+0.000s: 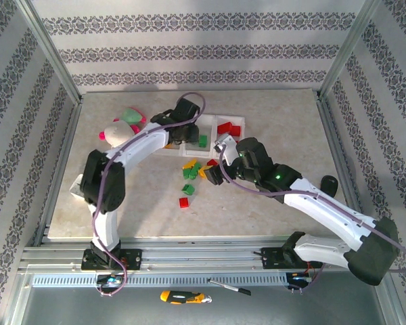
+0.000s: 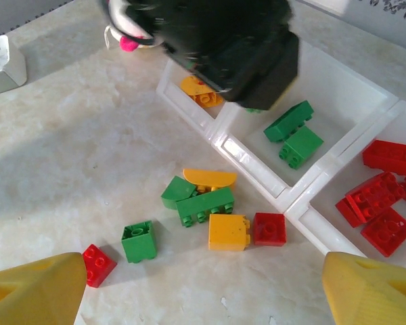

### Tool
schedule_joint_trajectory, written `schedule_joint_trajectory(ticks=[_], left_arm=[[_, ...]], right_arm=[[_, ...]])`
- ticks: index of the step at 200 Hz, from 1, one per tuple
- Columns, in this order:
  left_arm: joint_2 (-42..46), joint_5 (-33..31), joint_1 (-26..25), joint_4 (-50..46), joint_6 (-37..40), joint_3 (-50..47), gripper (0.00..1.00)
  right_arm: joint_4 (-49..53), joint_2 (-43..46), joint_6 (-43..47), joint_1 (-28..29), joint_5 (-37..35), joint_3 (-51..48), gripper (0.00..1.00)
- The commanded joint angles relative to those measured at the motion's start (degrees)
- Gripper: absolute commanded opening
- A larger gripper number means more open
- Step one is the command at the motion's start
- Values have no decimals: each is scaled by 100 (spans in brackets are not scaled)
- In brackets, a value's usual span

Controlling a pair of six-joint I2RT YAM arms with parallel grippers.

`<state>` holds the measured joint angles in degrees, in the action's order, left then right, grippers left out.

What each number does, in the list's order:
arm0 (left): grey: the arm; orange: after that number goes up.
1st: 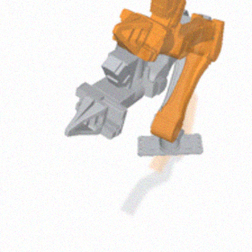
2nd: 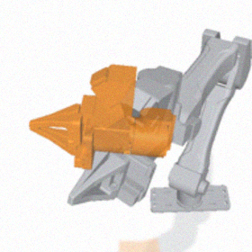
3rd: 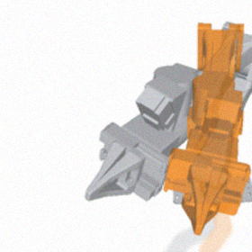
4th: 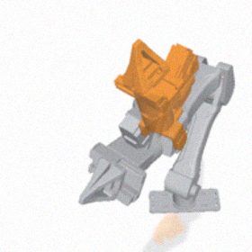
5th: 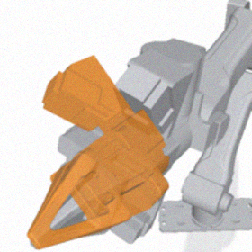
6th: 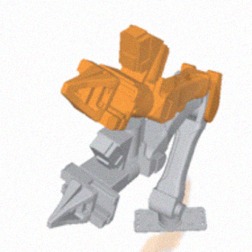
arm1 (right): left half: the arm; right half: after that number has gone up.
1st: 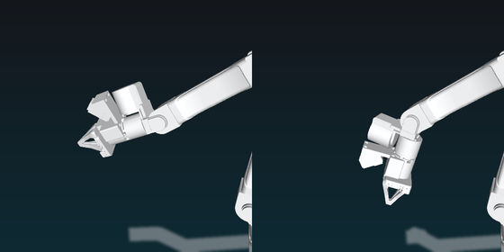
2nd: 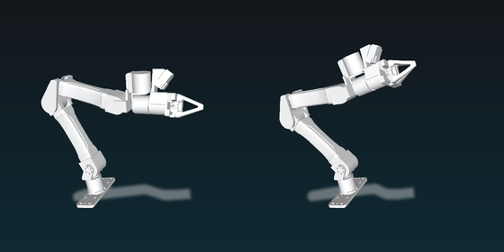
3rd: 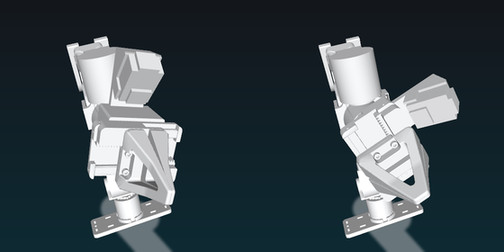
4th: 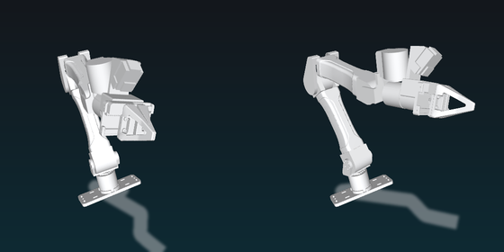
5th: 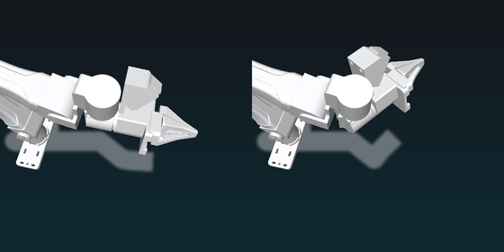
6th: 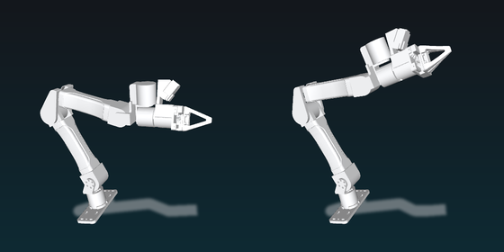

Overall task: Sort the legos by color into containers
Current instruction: Pick up the lego from the middle-left of the table, then place the lego in the container.

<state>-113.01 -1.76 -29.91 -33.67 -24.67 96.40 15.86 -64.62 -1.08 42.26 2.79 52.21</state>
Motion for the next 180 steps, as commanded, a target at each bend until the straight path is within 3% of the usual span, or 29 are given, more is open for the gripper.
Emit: schedule_joint_trajectory(ticks=[1, 58, 83, 137, 180], left_arm=[[-607, -52, 32, -180, 464, 880, 27], [-2378, -29, 46, -745, 805, 3246, 27], [-2767, 92, 41, -1052, 797, 3908, 35], [-2265, 185, 35, -1120, 761, 3684, 70], [-888, 179, 31, -412, 744, 1995, 86]], right_arm=[[-136, 226, 36, 35, -242, -129, 90], [-144, 571, -67, -85, -319, -338, 90], [-93, 707, -103, -124, -375, -399, 90], [-102, 695, -272, -136, -426, -547, 90], [-158, 160, -532, -70, -507, -459, 88]])
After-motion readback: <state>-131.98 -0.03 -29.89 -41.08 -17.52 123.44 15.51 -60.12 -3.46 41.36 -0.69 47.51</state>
